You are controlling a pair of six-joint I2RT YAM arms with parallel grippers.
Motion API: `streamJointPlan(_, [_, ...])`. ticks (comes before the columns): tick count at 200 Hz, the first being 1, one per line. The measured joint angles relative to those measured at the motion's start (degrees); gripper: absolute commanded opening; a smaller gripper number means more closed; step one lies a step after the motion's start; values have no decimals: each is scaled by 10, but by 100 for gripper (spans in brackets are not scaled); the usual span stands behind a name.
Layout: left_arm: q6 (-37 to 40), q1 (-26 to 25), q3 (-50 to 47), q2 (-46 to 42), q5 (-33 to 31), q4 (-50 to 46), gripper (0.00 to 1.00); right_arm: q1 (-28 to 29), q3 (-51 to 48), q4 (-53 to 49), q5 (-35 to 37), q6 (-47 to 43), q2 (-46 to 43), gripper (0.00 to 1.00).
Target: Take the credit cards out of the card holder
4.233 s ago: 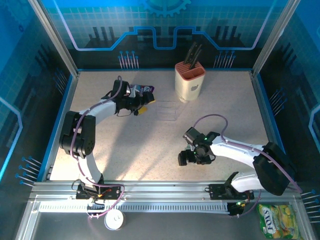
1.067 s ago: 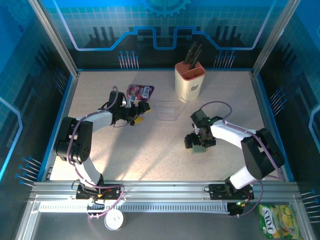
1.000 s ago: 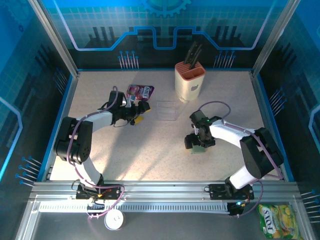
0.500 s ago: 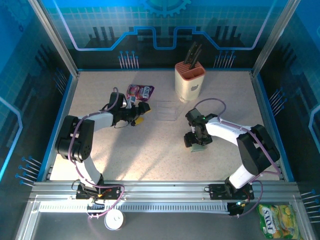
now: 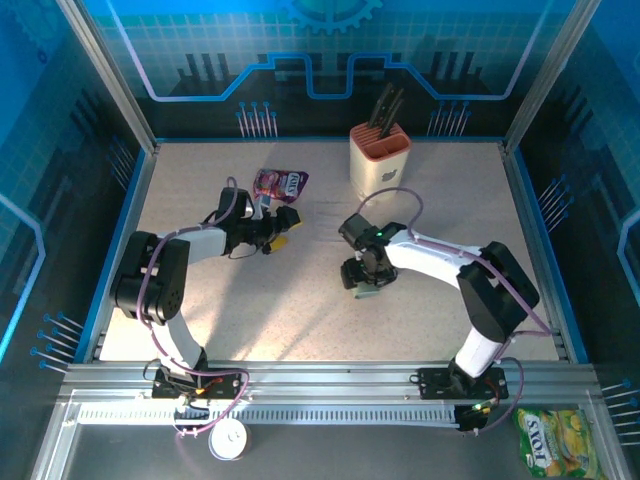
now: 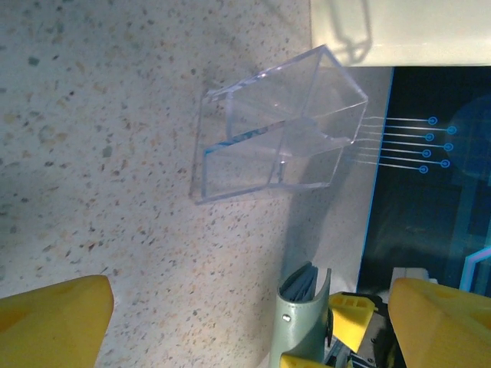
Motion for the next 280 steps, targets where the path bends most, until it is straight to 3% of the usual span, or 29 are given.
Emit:
streamJointPlan(73, [1,5,-36,-14,10,6,93,71,112,-18,4,65,79,71])
streamJointPlan(192, [35,32,-60,-75,24,-16,94,93,156,-52,17,124,136,72])
streamJointPlan(280, [28,33,-64,-97,24,-21,94,96,154,-45,22,122,130,87])
